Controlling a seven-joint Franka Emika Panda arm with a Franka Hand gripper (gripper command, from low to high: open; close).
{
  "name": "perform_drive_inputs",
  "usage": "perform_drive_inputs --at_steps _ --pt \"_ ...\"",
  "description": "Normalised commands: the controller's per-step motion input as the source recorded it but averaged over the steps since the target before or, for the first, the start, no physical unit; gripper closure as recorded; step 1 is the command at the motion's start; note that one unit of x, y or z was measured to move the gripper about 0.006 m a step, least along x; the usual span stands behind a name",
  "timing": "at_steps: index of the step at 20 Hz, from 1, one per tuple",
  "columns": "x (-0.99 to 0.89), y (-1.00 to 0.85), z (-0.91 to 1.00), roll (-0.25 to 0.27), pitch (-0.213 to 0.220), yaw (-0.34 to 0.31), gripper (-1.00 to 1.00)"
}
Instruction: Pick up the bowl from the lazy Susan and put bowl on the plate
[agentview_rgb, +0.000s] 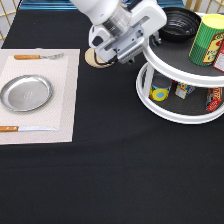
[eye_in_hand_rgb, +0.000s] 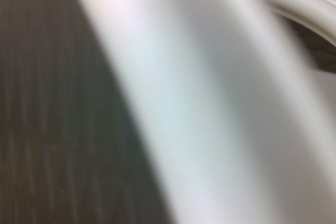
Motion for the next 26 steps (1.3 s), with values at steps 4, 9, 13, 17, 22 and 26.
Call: perform_drive_inputs --at_steps 4,9,13,17,22,26 --pt "0.85 0.18 0.00 -0.027 0.085 0.054 -1.00" --pt "0.77 0.00 0.19 -0.004 0.169 0.041 -1.00" --pt "0.31 0.00 0.88 -0.001 0.104 0.018 -1.00" --pt "0.08 0.00 1.00 0.000 0.028 0.003 -1.00" --pt "-0.11 0.05 0.98 -0.013 -0.018 0.009 -1.00" --pt "-0.73 0.20 0.59 -0.035 -0.141 0.014 -1.00"
